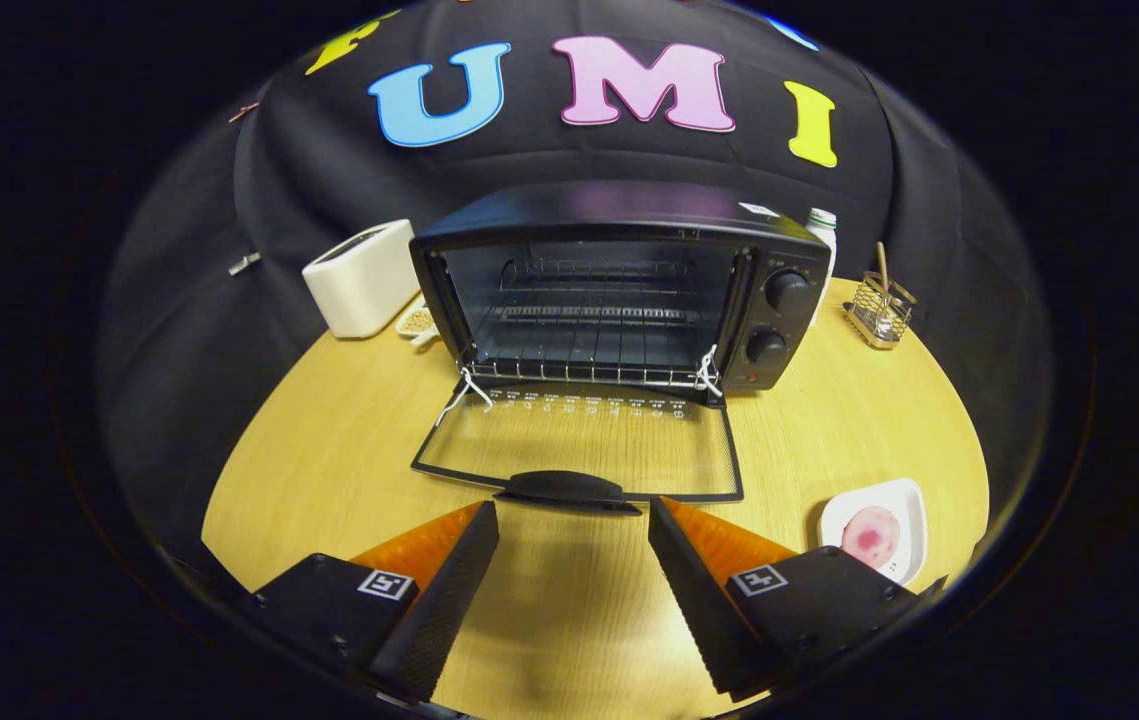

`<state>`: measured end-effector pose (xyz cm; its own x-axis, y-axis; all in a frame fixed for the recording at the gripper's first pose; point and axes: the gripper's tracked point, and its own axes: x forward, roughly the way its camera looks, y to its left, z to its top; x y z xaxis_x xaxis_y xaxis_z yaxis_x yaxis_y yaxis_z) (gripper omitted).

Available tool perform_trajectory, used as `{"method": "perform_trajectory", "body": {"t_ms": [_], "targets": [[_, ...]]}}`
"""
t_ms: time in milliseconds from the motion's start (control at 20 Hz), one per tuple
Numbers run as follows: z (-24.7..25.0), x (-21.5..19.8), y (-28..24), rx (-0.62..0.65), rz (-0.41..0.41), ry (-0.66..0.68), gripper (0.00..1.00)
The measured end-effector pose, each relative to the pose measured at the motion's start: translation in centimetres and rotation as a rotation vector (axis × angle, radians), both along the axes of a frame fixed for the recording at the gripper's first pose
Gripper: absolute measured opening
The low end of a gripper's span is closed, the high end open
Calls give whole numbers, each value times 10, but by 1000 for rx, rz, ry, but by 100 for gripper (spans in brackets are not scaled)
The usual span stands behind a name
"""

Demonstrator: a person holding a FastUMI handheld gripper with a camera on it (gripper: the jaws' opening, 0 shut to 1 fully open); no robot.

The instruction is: Open the toaster oven, put the food inside, and close the toaster oven door.

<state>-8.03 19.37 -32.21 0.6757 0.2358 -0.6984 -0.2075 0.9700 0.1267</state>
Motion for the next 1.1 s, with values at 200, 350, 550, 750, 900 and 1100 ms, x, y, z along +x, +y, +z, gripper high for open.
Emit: {"method": "perform_trajectory", "body": {"t_ms": [200,350,550,750,900,1100], "targets": [[32,-4,-36,71,34,32,99],[45,-7,-76,85,54,84,99],[48,-9,-147,36,71,149,97],[33,-9,-228,2,26,234,99],[1,-12,-284,-50,8,342,99],[-42,-20,-323,-44,-14,519,99]]}}
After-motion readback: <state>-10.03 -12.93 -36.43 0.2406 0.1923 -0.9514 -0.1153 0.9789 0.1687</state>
